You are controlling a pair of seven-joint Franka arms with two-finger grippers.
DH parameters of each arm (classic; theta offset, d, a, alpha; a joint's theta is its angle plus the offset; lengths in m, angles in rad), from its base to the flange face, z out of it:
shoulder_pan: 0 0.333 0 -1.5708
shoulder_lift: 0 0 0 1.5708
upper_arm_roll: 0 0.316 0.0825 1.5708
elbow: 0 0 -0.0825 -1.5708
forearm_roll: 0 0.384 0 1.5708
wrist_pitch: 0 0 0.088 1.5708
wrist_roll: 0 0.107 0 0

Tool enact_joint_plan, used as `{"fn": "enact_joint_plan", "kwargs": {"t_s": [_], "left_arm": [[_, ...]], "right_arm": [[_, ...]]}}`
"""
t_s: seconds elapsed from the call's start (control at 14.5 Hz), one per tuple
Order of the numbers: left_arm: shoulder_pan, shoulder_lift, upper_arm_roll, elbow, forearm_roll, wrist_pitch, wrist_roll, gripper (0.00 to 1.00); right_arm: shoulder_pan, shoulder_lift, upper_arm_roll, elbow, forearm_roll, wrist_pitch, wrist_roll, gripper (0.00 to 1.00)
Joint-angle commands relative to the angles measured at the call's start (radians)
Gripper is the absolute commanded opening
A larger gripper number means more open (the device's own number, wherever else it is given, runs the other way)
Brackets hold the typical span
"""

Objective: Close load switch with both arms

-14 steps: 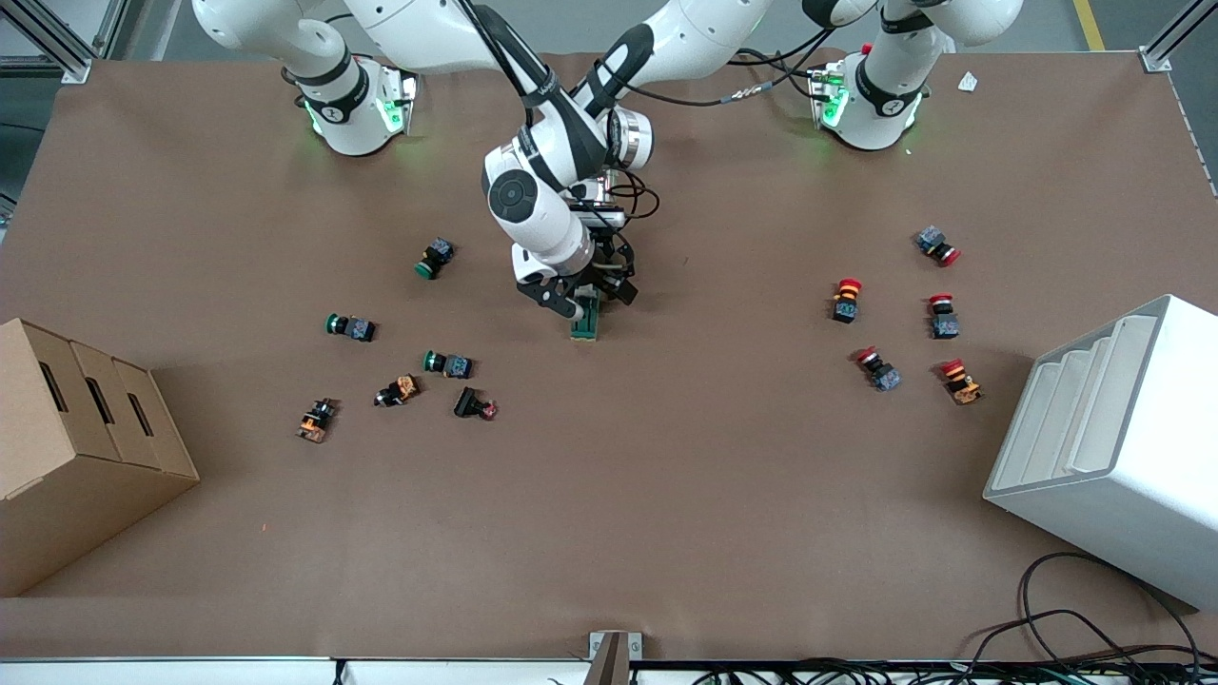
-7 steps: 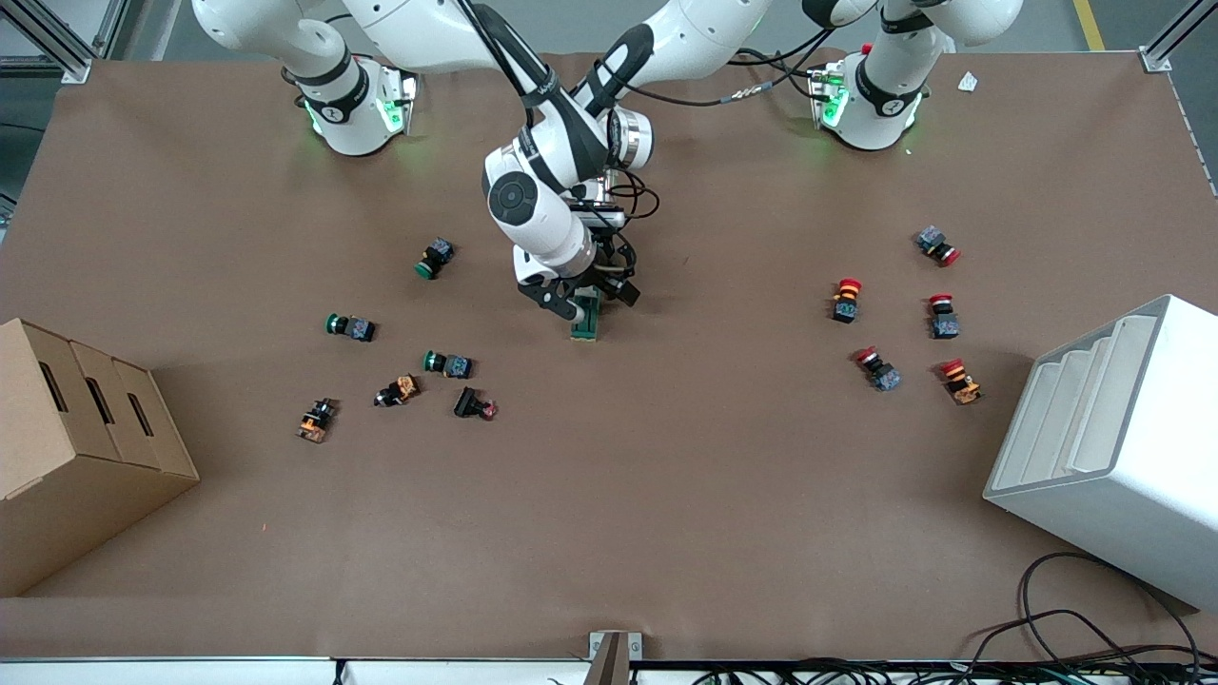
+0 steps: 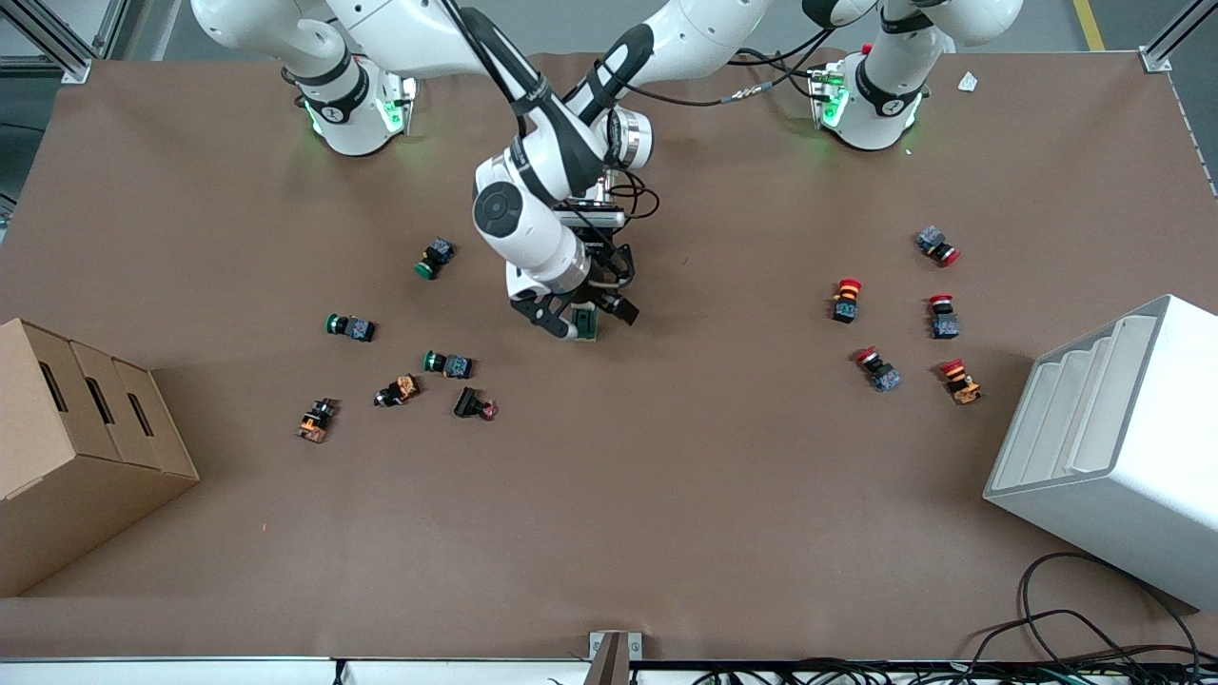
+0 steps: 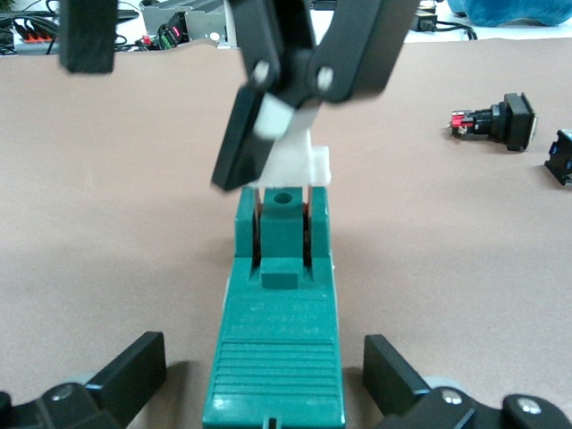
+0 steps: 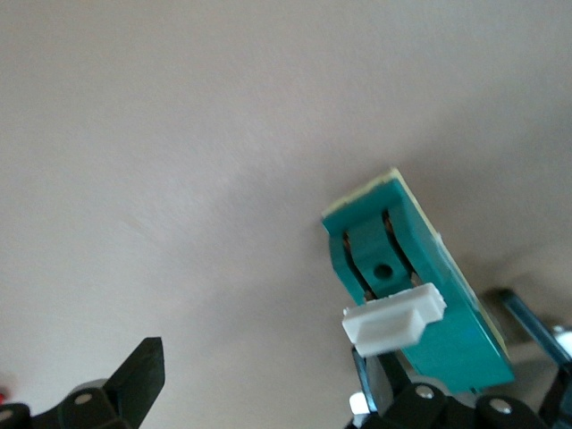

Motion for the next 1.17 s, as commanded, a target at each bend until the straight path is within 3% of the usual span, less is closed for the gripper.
{"fn": "enact_joint_plan", "kwargs": {"t_s": [0.0,0.76,1.1], "left_arm": [[-0.003,0.063,0.001,0.044,0.005,0.048,0.004,1.00],[0.001,0.061,0.001,0.045,0.007,0.048,0.004,1.00],[0.000,0.064,0.001,0.045,0.007,0.048,0.004,1.00]], "right_arm": [[-0.018,0.016,0.007,0.021,-0.001,0.002,-0.034,1.00],[-0.032,0.132,0.004,0.121,-0.003,0.009,-0.080,1.00],[-0.086,0.149,0.004,0.136,-0.003,0.002,-0.161,1.00]]}}
